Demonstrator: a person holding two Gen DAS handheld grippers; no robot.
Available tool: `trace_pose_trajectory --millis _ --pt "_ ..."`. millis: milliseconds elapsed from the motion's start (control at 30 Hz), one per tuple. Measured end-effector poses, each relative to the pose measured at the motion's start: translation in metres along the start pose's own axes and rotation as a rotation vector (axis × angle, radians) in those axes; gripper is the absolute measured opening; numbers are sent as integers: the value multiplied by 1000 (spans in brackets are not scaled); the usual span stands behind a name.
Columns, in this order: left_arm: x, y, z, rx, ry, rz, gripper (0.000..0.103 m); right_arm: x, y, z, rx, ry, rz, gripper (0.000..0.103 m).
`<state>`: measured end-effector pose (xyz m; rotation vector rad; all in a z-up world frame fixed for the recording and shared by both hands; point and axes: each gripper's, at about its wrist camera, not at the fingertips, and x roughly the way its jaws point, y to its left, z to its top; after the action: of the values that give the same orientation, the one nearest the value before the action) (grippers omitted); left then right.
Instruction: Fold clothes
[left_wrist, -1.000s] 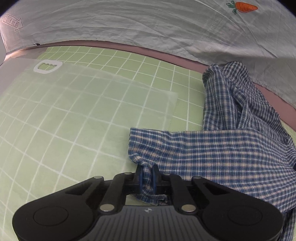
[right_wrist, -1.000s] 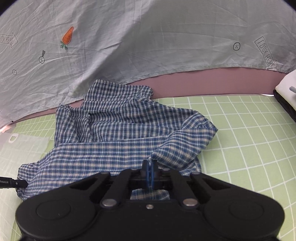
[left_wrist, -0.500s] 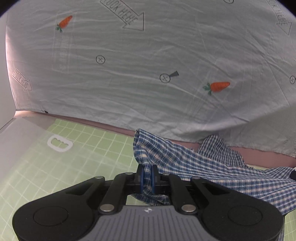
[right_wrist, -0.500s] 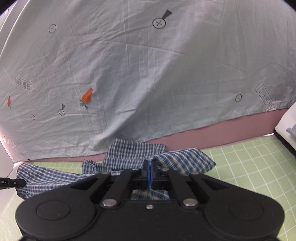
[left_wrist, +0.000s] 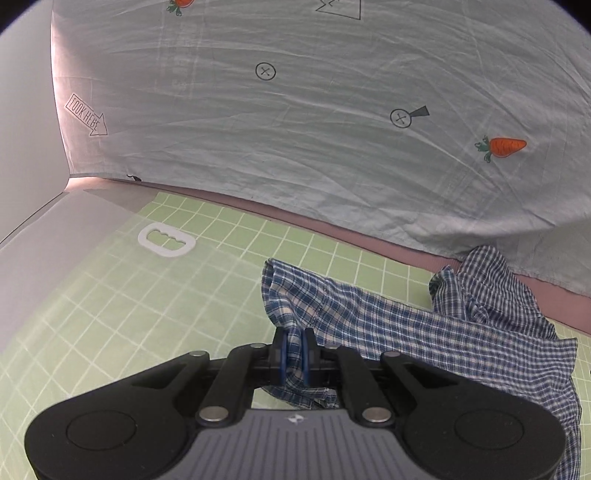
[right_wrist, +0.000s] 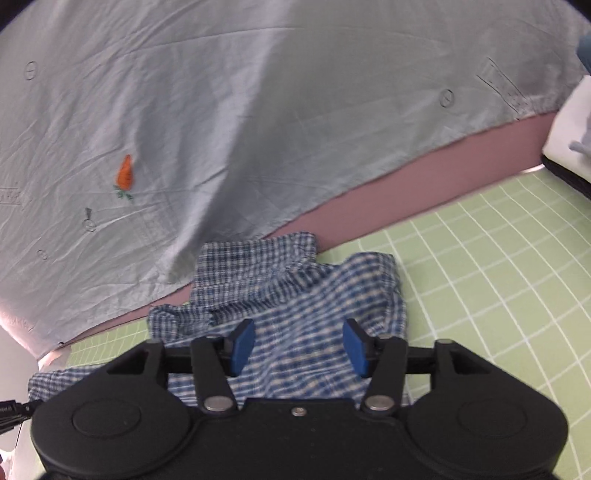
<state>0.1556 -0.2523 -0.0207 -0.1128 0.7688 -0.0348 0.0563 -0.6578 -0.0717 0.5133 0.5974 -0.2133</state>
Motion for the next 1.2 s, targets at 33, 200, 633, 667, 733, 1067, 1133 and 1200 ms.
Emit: trace_pose_trajectory --millis 33,200,633,667,733,1067,1133,1200 --pt "3 1 -2 -2 6 4 9 5 -6 0 5 16 -24 65" --pt "15 3 -7 -6 33 20 9 35 -25 0 2 93 -82 64" --pt "32 2 -7 -4 77 12 9 88 -43 14 -3 198 -64 4" --pt "32 1 -7 3 75 5 9 86 -45 14 6 196 -62 5" --pt "29 -6 -6 14 69 -18 9 76 -48 13 20 172 -72 52" --pt "-6 -81 -23 151 60 -251 9 3 -80 1 204 129 -52 95" --pt "-15 -99 -33 182 82 -320 9 -10 -83 -7 200 126 -76 96" --pt "-23 -117 -45 218 124 -394 9 -22 -85 -15 202 122 -98 97"
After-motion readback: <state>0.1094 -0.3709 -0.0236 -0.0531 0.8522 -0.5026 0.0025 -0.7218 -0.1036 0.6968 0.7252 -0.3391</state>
